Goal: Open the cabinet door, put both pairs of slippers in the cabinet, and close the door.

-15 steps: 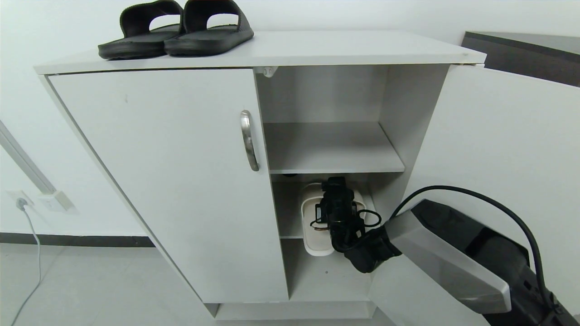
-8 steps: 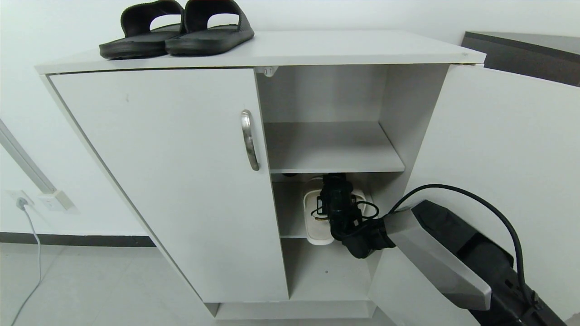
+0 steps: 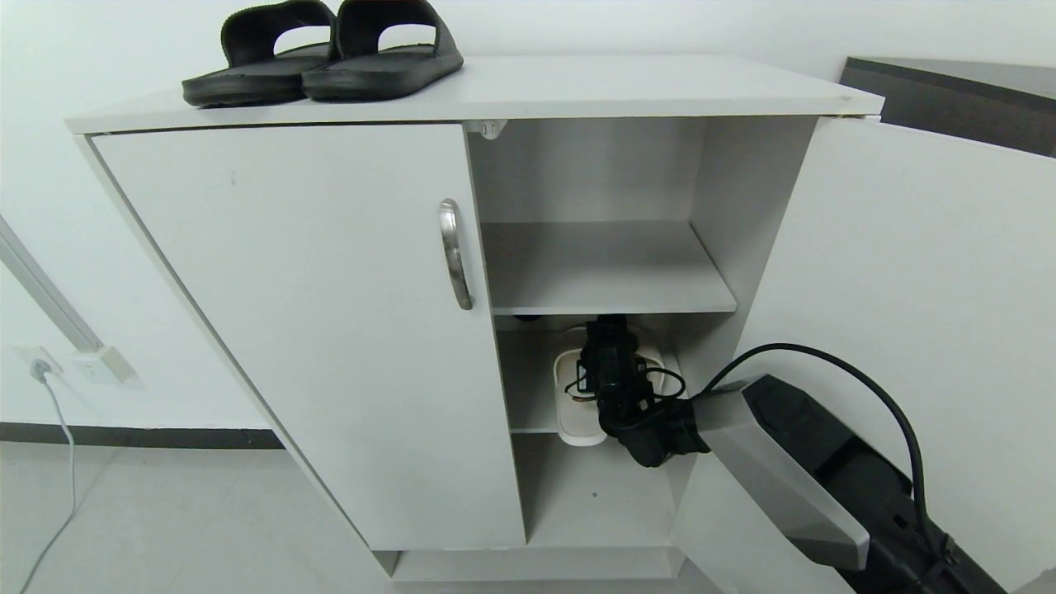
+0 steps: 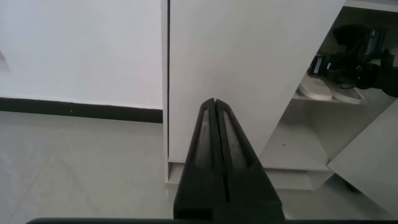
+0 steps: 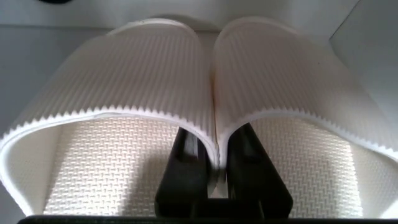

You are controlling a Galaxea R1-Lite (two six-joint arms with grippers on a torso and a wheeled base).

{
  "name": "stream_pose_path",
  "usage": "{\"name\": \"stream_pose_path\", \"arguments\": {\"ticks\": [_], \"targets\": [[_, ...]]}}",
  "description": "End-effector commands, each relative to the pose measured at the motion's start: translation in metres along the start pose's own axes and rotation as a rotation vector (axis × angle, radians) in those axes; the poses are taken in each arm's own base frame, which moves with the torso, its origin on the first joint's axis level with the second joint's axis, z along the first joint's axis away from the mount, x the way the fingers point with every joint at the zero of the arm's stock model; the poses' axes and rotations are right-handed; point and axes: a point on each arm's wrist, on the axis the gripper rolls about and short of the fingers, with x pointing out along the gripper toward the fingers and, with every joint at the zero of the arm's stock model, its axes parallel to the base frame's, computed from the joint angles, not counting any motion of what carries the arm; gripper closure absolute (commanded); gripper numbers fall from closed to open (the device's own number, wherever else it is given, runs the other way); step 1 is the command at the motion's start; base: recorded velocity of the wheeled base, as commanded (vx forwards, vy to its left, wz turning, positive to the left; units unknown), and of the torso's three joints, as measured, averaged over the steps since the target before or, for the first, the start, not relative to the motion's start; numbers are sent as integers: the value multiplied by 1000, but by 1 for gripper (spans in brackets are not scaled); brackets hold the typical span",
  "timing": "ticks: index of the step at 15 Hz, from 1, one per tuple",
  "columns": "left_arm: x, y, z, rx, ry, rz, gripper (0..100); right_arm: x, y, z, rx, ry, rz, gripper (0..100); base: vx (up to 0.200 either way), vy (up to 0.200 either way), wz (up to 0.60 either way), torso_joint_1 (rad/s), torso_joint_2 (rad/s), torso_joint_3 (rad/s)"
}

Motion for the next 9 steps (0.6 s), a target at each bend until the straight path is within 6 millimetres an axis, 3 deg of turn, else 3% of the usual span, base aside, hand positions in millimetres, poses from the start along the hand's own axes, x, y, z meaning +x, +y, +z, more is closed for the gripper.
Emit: {"name": "stream_pose_path", "arguments": {"ticks": [1, 2, 9], "targets": [[0, 0, 0, 0, 1, 1, 100, 1, -1, -3, -2, 3, -2, 100, 0, 0, 0, 0, 0, 0], [0, 0, 0, 0, 1, 1, 100, 1, -1, -3, -2, 3, -3, 0, 0, 0, 0, 0, 0, 0], [0, 0, 0, 0, 1, 1, 100, -11, -8, 0, -19, 36, -10, 0, 0, 0, 0, 0, 0, 0]]}}
